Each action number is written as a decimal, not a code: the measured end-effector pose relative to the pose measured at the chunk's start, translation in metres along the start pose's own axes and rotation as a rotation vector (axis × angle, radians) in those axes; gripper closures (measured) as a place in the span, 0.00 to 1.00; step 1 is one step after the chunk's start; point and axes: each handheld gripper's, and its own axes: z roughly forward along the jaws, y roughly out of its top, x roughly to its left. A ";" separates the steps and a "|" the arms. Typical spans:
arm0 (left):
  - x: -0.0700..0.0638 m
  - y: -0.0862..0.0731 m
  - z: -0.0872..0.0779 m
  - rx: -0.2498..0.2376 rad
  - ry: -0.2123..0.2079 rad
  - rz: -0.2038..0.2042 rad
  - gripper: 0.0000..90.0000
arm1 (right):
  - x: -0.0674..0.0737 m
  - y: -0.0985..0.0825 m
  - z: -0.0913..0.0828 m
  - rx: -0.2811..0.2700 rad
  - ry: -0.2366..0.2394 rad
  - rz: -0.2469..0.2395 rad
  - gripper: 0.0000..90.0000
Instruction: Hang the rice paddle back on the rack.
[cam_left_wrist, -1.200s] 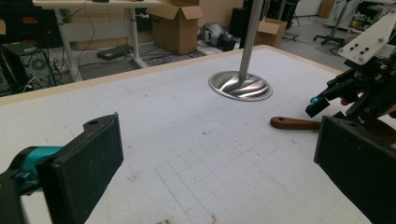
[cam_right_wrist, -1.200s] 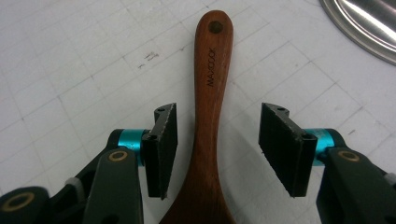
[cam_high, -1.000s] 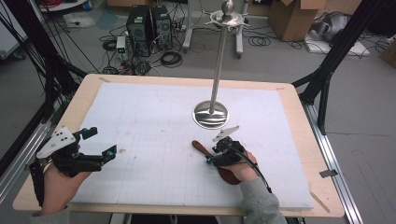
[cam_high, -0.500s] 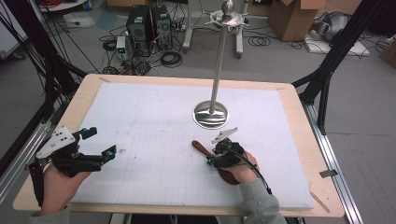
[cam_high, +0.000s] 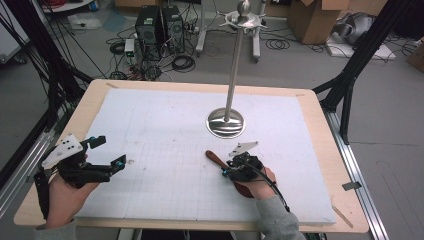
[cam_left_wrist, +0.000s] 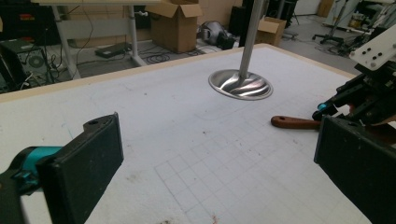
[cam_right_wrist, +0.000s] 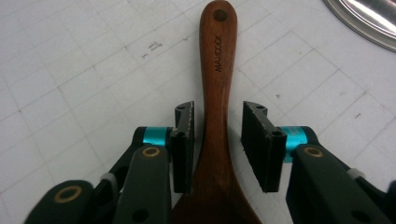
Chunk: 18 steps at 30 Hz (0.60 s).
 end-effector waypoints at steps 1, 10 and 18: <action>0.000 0.000 0.000 -0.001 -0.001 -0.003 0.02 | 0.000 0.000 0.000 -0.001 0.000 -0.006 0.75; 0.000 0.000 0.001 -0.001 -0.003 -0.005 0.02 | -0.001 -0.002 -0.001 -0.007 0.019 0.015 0.83; 0.001 -0.001 0.001 0.000 -0.003 -0.006 0.02 | -0.001 -0.002 -0.001 -0.014 0.015 0.015 0.86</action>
